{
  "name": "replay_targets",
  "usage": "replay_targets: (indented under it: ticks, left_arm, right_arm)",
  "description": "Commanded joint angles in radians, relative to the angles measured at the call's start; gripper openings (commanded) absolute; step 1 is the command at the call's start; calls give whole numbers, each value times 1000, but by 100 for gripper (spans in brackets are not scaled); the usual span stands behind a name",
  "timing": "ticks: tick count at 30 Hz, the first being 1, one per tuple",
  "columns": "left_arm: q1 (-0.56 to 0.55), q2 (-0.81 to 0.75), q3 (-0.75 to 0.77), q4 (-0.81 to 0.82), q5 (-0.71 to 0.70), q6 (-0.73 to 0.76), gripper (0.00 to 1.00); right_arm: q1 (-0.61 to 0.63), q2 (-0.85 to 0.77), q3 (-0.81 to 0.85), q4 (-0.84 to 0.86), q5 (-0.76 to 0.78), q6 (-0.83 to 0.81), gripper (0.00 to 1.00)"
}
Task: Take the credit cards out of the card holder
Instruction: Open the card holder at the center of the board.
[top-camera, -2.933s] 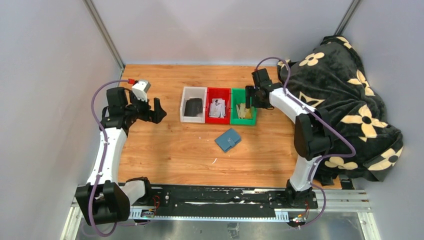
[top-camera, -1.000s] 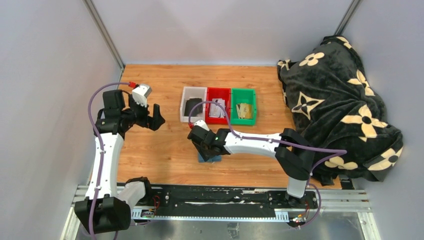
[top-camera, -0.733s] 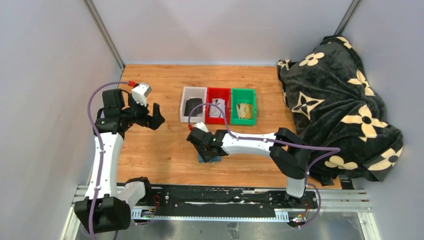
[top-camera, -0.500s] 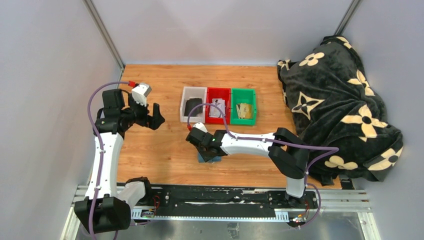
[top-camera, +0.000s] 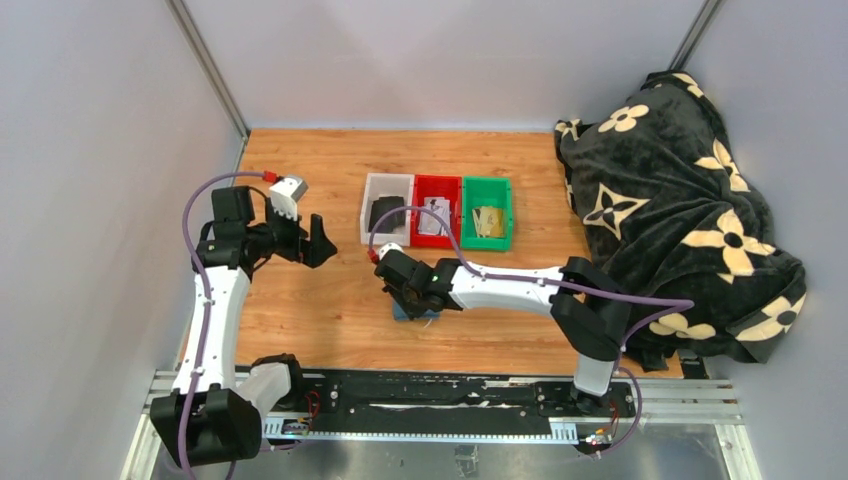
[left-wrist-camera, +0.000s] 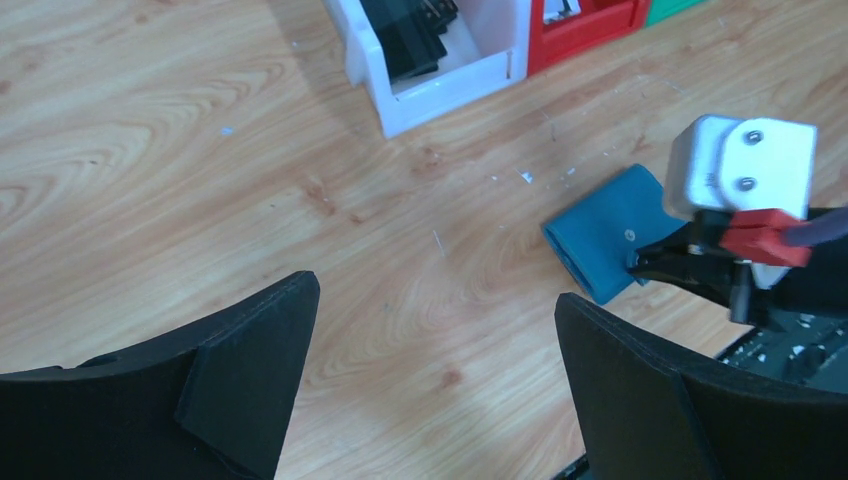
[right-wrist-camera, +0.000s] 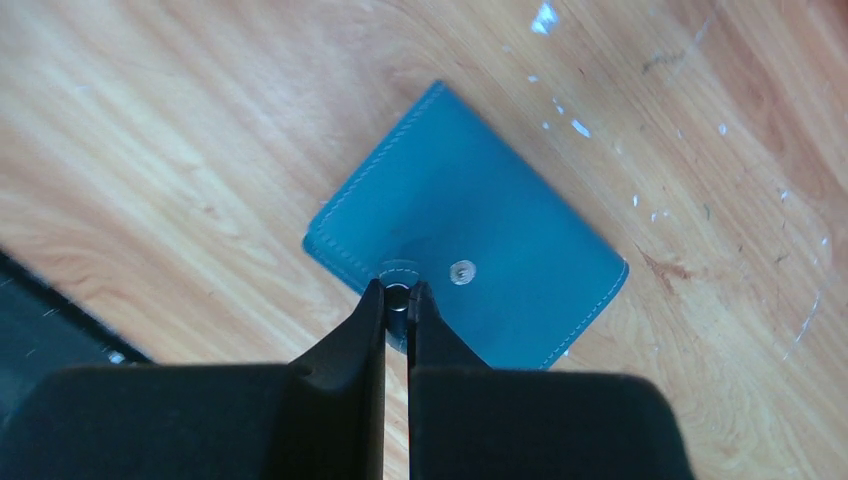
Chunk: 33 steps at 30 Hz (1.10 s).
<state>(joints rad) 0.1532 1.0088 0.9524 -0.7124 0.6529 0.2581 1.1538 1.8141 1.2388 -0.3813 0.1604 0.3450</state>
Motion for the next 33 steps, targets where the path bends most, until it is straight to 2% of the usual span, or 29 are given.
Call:
replay_targets:
  ticks: [1, 5, 13, 17, 21, 26, 31, 33]
  left_arm:
    - [2, 3, -30, 1, 65, -23, 100]
    - [2, -8, -39, -13, 107, 22, 100]
    - [-2, -77, -77, -94, 280, 234, 100]
    - [-55, -75, -61, -125, 288, 276, 97]
    - [-132, -99, -57, -131, 291, 277, 96]
    - [-142, -132, -33, -158, 331, 277, 96]
    - [-142, -149, 3, -160, 376, 209, 94]
    - [-180, -157, 9, -159, 408, 175, 94]
  right_arm:
    - [-28, -107, 16, 47, -106, -118, 0]
    - [-69, -176, 35, 46, -212, -137, 0]
    - [-156, -253, 82, 57, -384, -111, 0]
    - [-179, -263, 132, 60, -430, -91, 0]
    - [-183, -279, 174, 101, -470, -90, 0]
    - [-189, -288, 273, 56, -474, -98, 0]
    - [-187, -293, 325, 52, -419, -56, 0]
    - [-187, -286, 342, 55, -411, -41, 0]
